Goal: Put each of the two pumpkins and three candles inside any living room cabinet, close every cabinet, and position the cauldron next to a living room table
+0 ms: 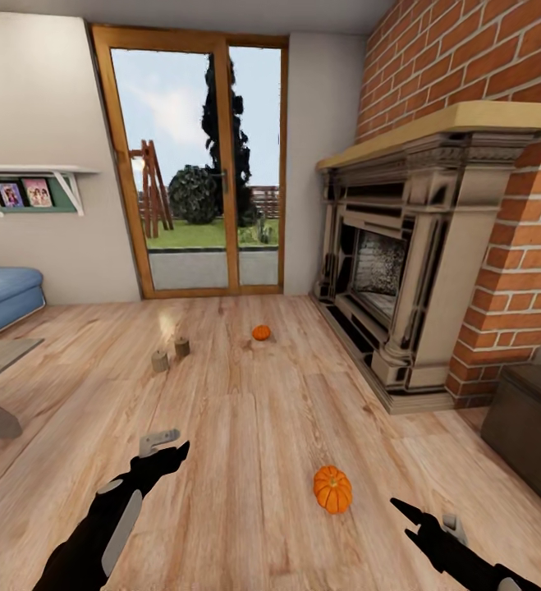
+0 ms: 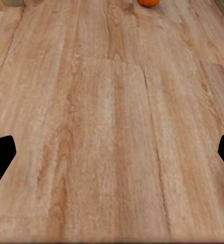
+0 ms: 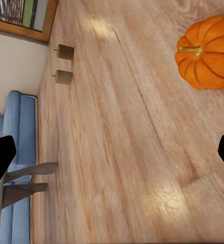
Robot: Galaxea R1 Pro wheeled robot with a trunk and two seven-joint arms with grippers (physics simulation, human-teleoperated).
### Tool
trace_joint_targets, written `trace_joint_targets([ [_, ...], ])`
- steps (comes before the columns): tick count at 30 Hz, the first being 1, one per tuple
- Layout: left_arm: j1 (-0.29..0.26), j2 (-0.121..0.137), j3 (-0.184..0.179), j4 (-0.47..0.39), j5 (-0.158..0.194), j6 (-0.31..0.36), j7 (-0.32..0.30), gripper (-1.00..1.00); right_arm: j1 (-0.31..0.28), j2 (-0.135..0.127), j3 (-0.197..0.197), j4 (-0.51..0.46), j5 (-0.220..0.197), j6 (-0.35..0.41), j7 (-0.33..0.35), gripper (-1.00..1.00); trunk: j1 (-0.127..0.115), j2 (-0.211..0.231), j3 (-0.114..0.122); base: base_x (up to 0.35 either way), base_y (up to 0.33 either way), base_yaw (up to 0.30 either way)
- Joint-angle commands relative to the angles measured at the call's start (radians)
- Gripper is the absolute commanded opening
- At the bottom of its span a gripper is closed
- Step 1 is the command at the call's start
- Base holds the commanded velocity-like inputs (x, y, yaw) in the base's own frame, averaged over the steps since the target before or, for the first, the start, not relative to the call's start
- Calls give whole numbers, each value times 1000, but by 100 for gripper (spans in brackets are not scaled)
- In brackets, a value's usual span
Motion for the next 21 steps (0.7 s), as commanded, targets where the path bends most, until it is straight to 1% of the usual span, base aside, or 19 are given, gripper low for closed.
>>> trace_joint_targets([
  [1, 0, 0, 2, -1, 7, 6, -4, 100, -1, 1, -2, 0, -6, 8, 1, 100, 0, -1, -5, 0, 0, 0],
  [21, 0, 0, 1, -2, 7, 0, -7, 100, -1, 4, -3, 0, -8, 6, 2, 100, 9, -5, -82, 0, 0, 0],
])
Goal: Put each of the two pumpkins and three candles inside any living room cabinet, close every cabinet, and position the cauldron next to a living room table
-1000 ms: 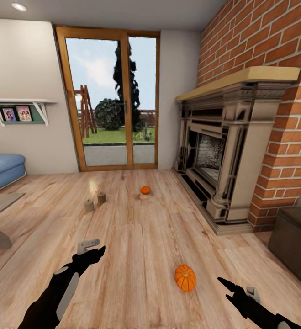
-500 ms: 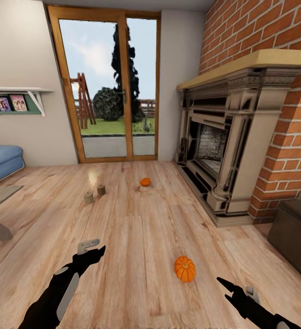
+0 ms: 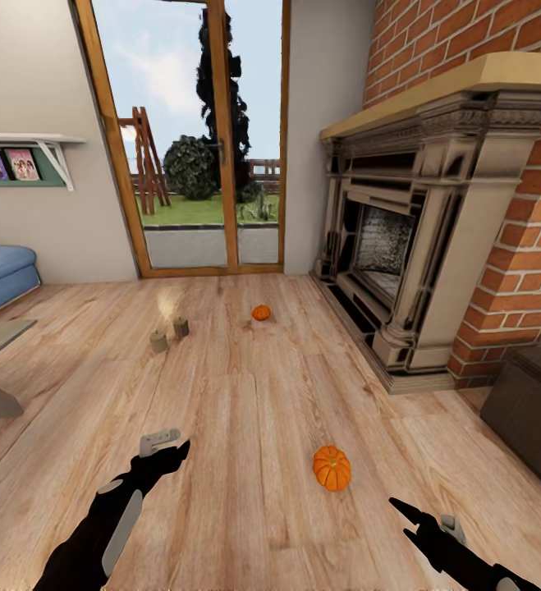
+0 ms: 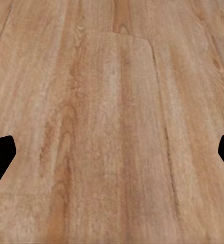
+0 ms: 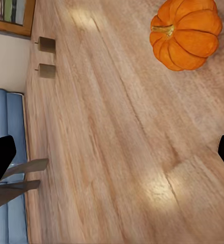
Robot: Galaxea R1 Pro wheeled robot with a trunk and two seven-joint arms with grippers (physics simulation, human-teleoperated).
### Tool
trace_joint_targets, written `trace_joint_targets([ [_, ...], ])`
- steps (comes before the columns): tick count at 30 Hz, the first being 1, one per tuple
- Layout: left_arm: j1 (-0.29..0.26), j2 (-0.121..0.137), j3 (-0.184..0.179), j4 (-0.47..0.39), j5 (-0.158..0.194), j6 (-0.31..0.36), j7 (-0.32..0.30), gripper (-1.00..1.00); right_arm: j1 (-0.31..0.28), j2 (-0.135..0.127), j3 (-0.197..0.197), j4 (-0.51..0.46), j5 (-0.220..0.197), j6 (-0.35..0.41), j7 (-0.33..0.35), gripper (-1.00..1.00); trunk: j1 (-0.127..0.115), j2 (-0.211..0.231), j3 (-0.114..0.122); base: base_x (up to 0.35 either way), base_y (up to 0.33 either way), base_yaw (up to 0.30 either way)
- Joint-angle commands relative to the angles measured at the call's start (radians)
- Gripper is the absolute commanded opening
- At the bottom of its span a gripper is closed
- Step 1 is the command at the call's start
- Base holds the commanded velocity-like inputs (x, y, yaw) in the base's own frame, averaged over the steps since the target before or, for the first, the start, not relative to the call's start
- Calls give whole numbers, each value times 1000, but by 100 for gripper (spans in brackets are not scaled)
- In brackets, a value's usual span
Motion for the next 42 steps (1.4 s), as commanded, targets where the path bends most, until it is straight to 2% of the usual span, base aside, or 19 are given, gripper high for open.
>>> trace_joint_targets([
  [1, 0, 0, 2, -5, 7, 6, -6, 100, -1, 0, -2, 0, -6, 8, 1, 100, 0, -1, -5, 0, 0, 0],
  [4, 3, 1, 2, -53, 9, 14, -30, 100, -1, 0, -2, 0, -6, 8, 1, 100, 2, -1, -17, 0, 0, 0],
  [5, 11, 2, 2, -114, 13, 30, -63, 100, -1, 0, -2, 0, -6, 8, 1, 100, 2, -2, -20, 0, 0, 0],
  [6, 34, 2, 3, -189, 29, 67, -109, 100, -1, 0, -2, 0, -6, 8, 2, 100, 2, -2, -24, 0, 0, 0],
  [7, 50, 3, 3, -230, 38, 93, -133, 100, -1, 0, -2, 0, -7, 8, 2, 100, 3, -2, -28, 0, 0, 0],
  [8, 88, 6, 4, -311, 59, 143, -180, 100, -1, -1, -2, 0, -7, 8, 2, 100, 3, -2, -32, 0, 0, 0],
  [11, 154, 10, 6, -440, 83, 208, -259, 100, -1, -1, -2, 0, -7, 8, 3, 100, 5, -3, -44, 0, 0, 0],
  [15, 199, 12, 6, -535, 97, 251, -333, 100, -1, -1, -2, 0, -8, 7, 3, 100, 6, -4, -59, 0, 0, 0],
  [22, 209, 13, 5, -561, 99, 260, -371, 100, -1, -2, -2, 0, -8, 5, 5, 100, 10, -6, -86, 0, 0, 0],
  [27, 210, 13, 5, -562, 99, 260, -375, 100, -1, -3, -2, 0, -8, 6, 6, 100, 12, -7, -105, 0, 0, 0],
  [31, 210, 12, 5, -562, 99, 259, -376, 100, -1, -4, -2, 0, -8, 6, 7, 100, 12, -7, -105, 0, 0, 0],
  [42, 210, 12, 5, -561, 99, 259, -376, 100, -1, -5, -2, 0, -8, 5, 10, 100, 17, -9, -148, 0, 0, 0],
])
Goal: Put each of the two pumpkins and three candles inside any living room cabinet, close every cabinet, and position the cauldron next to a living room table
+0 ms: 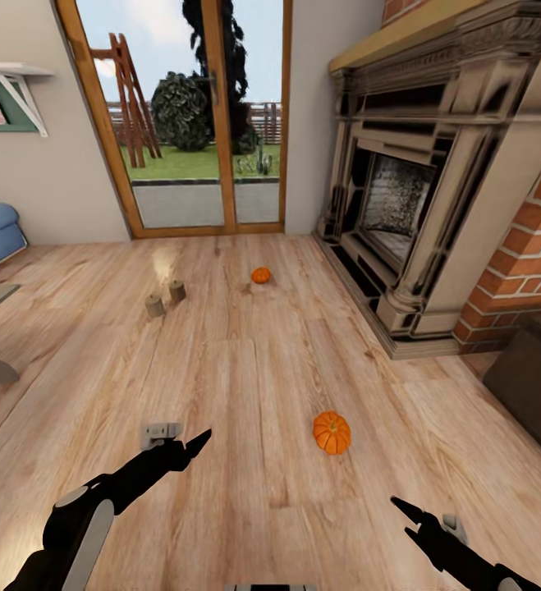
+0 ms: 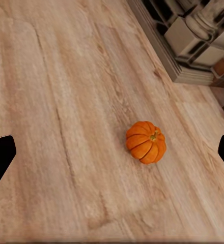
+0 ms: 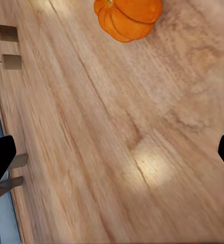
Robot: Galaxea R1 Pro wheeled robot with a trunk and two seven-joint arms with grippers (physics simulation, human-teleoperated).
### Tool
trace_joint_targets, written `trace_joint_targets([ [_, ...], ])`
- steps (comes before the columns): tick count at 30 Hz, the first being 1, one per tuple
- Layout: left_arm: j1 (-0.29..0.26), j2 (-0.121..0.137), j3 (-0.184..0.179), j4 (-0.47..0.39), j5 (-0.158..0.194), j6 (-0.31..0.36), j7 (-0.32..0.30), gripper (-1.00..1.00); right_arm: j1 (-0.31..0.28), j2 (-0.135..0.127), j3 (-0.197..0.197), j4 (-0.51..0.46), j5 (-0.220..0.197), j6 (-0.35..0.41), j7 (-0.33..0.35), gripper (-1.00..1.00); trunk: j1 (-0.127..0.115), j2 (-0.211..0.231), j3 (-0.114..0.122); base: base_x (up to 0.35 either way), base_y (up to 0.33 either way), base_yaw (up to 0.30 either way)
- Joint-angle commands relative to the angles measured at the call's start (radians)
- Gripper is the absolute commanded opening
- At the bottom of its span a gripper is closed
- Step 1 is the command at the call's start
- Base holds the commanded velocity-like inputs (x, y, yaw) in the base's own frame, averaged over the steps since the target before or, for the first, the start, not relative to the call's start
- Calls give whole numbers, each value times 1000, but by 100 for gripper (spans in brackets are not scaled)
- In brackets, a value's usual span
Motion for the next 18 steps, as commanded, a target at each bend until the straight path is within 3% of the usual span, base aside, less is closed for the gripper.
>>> trace_joint_targets([
  [1, 0, 0, 1, -1, 8, 9, -2, 100, 0, 0, -2, 0, -6, 8, 1, 100, 0, -1, -5, 0, 0, 0],
  [18, 0, 0, 1, 0, 8, 8, -2, 100, 0, -2, -5, -4, -7, 9, 13, 100, 8, -5, -71, 0, 0, 0],
])
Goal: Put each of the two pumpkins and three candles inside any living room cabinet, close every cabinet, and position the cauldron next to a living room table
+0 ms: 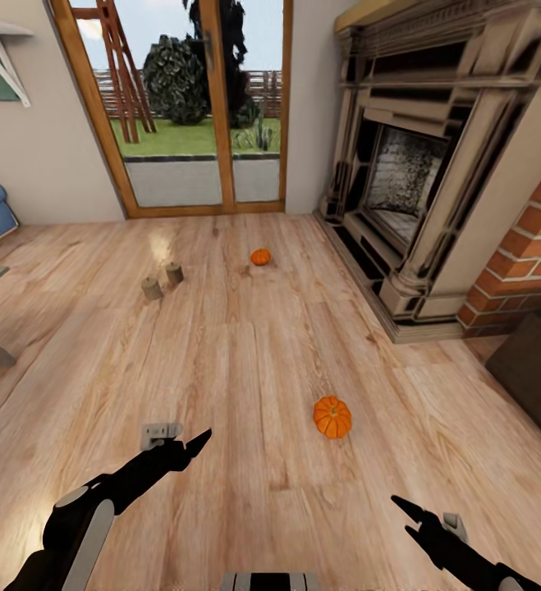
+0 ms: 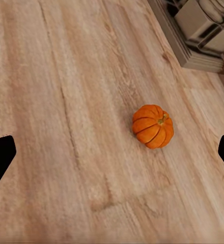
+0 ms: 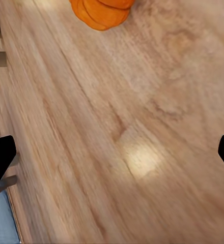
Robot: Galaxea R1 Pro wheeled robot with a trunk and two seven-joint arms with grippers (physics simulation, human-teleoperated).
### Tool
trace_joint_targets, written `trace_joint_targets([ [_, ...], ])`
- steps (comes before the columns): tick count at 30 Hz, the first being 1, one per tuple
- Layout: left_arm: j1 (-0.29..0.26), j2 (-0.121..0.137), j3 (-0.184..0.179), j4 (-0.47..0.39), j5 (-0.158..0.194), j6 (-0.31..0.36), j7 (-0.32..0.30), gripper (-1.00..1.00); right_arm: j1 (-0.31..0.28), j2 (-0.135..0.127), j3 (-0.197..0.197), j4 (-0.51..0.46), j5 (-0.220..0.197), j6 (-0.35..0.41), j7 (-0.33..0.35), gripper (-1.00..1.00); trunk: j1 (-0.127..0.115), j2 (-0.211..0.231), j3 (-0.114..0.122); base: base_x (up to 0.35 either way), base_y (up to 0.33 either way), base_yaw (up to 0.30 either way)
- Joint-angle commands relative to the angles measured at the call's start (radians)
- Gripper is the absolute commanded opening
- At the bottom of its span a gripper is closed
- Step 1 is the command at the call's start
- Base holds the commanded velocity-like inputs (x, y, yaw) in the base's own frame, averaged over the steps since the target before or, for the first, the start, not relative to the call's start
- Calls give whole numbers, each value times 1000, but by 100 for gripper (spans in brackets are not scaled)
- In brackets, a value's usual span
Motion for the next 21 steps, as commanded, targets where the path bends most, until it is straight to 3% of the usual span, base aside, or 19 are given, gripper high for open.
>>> trace_joint_targets([
  [1, 0, 0, 1, 0, 8, 8, -2, 100, -1, 0, -2, -1, -6, 9, 5, 100, 0, -1, -5, 0, 0, 0],
  [6, 0, 0, 2, 3, 8, 7, -2, 100, -26, 1, -2, -9, -5, 12, 16, 100, 2, -2, -24, 0, 0, 0],
  [12, 0, 0, 1, 6, 7, 3, -2, 100, -117, 7, -1, 0, -6, 23, -76, 100, 5, -3, -47, 0, 0, 0],
  [18, 0, 0, 0, 6, 6, 3, -2, 100, -146, 4, -2, 0, -7, 27, -105, 100, 8, -5, -70, 0, 0, 0],
  [21, 0, 0, 0, 6, 7, 3, -2, 100, -150, 4, -2, -1, -6, 27, -103, 100, 8, -5, -70, 0, 0, 0],
])
